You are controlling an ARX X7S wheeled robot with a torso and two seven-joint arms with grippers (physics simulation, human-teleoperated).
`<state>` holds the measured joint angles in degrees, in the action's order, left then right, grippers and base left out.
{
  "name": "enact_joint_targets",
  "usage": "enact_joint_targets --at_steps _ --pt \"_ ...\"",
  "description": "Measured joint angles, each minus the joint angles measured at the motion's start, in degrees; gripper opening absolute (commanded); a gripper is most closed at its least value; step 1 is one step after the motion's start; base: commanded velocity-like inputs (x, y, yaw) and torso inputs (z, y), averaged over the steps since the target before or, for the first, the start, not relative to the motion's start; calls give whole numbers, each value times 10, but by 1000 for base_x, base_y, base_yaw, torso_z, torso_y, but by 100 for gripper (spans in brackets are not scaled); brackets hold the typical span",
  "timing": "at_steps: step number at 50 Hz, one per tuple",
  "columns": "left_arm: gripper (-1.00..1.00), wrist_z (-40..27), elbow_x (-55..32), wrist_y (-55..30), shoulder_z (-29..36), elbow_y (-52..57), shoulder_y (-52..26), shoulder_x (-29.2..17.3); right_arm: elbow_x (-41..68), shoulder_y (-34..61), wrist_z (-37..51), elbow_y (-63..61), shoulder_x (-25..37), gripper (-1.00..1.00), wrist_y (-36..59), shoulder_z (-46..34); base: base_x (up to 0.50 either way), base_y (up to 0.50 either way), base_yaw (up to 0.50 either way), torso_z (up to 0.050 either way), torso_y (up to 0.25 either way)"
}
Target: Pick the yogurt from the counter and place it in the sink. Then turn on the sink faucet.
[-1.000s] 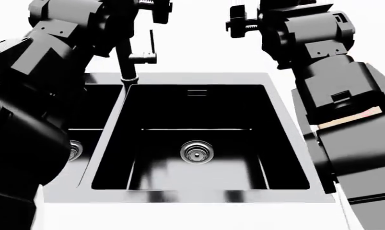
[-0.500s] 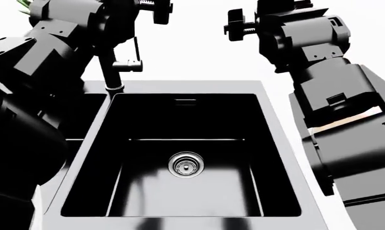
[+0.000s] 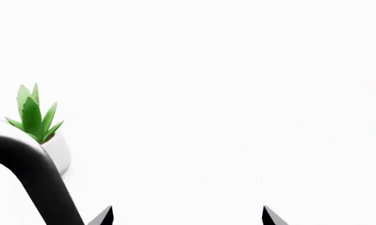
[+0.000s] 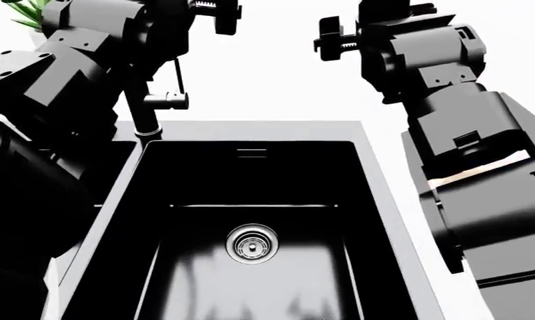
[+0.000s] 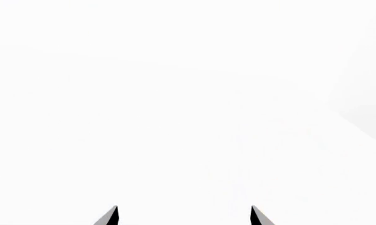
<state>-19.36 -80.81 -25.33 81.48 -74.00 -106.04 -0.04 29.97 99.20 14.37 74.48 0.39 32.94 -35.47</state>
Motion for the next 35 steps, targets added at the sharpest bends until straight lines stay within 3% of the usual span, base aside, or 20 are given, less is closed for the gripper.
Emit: enact_joint_targets --at_steps 6,13,18,24,29,35 --pt "100 3 -6 1 6 -3 0 0 -6 11 -6 -23 6 100 47 4 0 0 0 0 0" --pt "100 7 0 -2 0 -6 -1 -2 69 10 64 -201 55 100 266 47 0 0 0 0 0" --pt "100 8 15 -7 -14 -8 -1 -4 257 26 211 -303 115 100 386 38 0 0 0 0 0" --pt "100 10 42 -14 -40 -8 0 -4 542 58 413 -378 192 100 463 -17 0 0 0 0 0" --pt "100 10 70 -21 -68 -9 3 -5 735 75 538 -435 252 100 483 -68 0 0 0 0 0" --pt "100 13 114 -30 -110 -9 8 -5 954 130 637 -557 355 100 432 -201 0 0 0 0 0"
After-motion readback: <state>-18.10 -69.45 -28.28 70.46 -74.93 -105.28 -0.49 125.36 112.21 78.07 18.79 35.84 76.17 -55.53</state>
